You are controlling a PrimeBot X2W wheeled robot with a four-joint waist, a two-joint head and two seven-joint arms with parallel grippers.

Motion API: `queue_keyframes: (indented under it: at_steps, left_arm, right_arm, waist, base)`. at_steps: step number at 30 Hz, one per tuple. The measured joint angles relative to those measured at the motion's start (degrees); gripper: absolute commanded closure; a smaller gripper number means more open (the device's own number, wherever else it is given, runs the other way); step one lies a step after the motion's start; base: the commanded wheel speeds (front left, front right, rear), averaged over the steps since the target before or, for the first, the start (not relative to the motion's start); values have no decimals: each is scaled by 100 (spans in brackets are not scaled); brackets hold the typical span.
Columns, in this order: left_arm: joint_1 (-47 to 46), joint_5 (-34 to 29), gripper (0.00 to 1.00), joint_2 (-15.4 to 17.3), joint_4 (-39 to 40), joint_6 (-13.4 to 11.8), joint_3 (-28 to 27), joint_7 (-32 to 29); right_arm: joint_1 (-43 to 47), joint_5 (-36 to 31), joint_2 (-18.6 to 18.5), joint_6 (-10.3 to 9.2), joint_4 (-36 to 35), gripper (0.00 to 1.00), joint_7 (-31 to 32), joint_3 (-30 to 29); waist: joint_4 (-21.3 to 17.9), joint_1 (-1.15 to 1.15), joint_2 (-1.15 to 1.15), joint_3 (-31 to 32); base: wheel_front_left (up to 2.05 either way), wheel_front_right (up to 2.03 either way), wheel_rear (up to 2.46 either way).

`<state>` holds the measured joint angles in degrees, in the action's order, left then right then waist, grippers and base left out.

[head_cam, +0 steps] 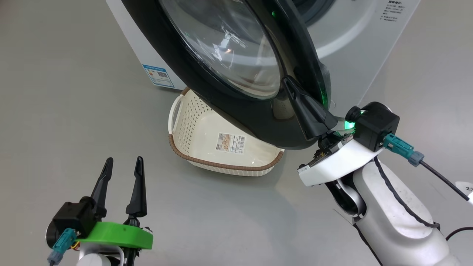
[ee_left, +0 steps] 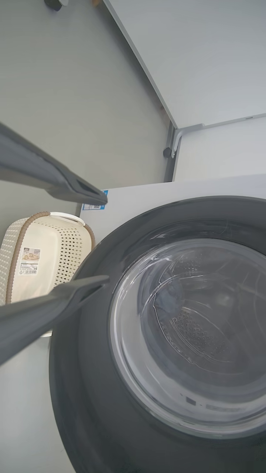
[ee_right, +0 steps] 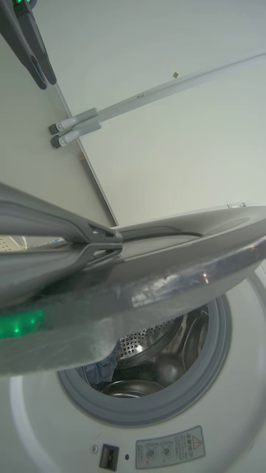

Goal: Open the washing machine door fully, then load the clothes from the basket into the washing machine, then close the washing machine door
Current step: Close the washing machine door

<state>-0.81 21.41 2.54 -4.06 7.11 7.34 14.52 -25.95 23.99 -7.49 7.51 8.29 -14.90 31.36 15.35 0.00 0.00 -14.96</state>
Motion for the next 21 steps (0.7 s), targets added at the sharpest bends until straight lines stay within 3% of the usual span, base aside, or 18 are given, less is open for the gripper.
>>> queue_keyframes:
  at_steps: [21]
  left_arm:
    - [-429, 96, 0, -20, 364, 0, 29, 0]
  right_arm:
    - [-950, -144, -377, 1, -246, 100, 0, -363]
  waist:
    - [-58, 0, 0, -824]
  base:
    - [0, 0, 0]
